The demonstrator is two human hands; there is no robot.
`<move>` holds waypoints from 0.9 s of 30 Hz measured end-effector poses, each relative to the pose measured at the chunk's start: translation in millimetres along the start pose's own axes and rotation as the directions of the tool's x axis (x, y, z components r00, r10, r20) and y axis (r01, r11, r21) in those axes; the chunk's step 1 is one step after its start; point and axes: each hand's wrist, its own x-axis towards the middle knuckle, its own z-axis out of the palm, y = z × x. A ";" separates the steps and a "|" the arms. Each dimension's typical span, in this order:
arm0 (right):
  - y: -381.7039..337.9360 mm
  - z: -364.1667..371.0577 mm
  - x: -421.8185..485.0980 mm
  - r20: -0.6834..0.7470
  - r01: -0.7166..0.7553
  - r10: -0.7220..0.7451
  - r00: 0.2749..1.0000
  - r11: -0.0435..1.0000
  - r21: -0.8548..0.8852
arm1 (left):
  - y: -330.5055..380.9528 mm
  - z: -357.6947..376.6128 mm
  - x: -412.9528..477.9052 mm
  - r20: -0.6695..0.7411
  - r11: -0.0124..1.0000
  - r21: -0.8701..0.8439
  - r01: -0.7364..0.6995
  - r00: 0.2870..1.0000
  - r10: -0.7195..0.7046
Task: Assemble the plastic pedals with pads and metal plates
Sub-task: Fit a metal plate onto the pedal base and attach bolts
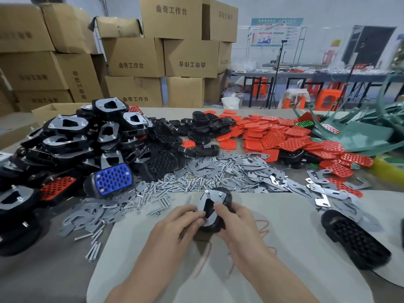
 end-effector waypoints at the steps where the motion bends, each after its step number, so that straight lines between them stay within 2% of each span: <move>1: 1.1 -0.4 -0.4 -0.013 0.041 -0.043 0.999 0.993 -0.115 | 0.4 0.0 -0.8 0.008 1.000 0.020 -0.003 1.000 0.002; 3: 0.1 -2.6 -1.2 -0.023 0.143 -0.164 0.986 0.912 -0.383 | 0.5 0.4 -0.7 0.015 1.000 0.029 -0.006 1.000 0.006; 6: -0.4 -9.8 -3.2 0.048 0.270 -0.329 0.943 0.672 -0.690 | 1.6 1.0 -1.1 0.026 0.999 0.043 -0.008 1.000 0.007; 8: 0.8 -14.1 -1.0 0.091 0.291 -0.360 0.929 0.556 -0.778 | 2.3 1.9 -2.0 0.048 0.994 0.107 -0.038 0.998 0.033; 13: -5.5 -32.7 13.5 0.229 0.385 -0.388 0.893 0.392 -0.836 | 2.1 3.6 -0.4 0.059 0.984 0.164 -0.074 0.996 0.065; 18: -7.4 -40.3 24.3 0.306 0.492 -0.459 0.834 0.371 -0.787 | 2.1 1.0 0.1 0.088 0.987 0.135 -0.082 0.994 0.070; 27: -2.3 -42.1 33.3 0.271 0.532 -0.542 0.796 0.412 -0.739 | 5.2 -1.3 -3.9 0.082 0.992 0.079 -0.096 0.993 0.090</move>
